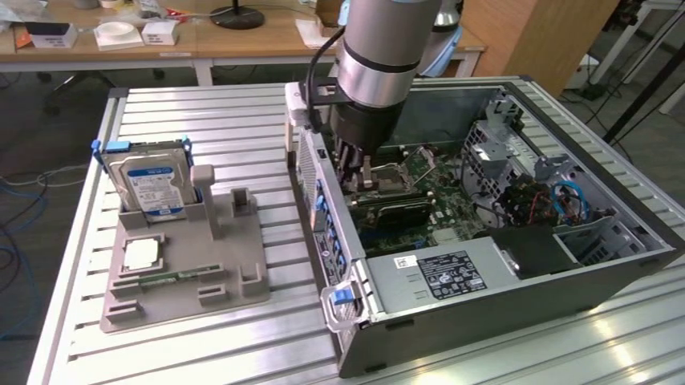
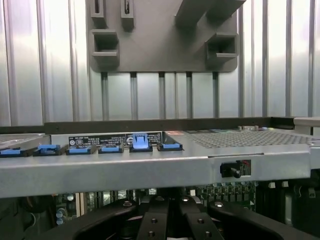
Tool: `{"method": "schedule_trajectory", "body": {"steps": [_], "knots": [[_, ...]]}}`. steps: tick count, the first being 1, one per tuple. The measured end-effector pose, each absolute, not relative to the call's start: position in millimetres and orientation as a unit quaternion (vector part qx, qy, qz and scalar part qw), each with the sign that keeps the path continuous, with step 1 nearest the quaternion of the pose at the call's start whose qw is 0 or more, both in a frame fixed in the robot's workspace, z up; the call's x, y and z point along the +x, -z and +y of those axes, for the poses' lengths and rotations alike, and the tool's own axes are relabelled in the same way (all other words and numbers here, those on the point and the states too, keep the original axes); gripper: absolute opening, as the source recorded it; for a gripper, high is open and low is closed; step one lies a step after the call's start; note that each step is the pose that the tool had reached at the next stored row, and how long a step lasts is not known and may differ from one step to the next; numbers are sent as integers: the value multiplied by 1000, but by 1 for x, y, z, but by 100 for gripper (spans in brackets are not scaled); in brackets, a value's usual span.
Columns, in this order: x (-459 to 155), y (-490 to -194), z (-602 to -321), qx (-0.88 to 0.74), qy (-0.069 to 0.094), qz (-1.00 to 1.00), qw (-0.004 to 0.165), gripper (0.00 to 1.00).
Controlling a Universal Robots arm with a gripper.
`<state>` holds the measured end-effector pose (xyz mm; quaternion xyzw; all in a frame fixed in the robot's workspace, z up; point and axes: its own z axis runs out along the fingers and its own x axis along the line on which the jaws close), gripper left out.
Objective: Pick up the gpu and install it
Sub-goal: 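Press down on the gpu until it lock into place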
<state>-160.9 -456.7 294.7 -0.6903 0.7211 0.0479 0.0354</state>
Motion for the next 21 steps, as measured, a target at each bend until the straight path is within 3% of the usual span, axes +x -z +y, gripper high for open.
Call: {"method": "schedule_trajectory", "body": {"steps": [21], "knots": [[-113, -288, -468, -690, -57, 721, 44, 11]]}}
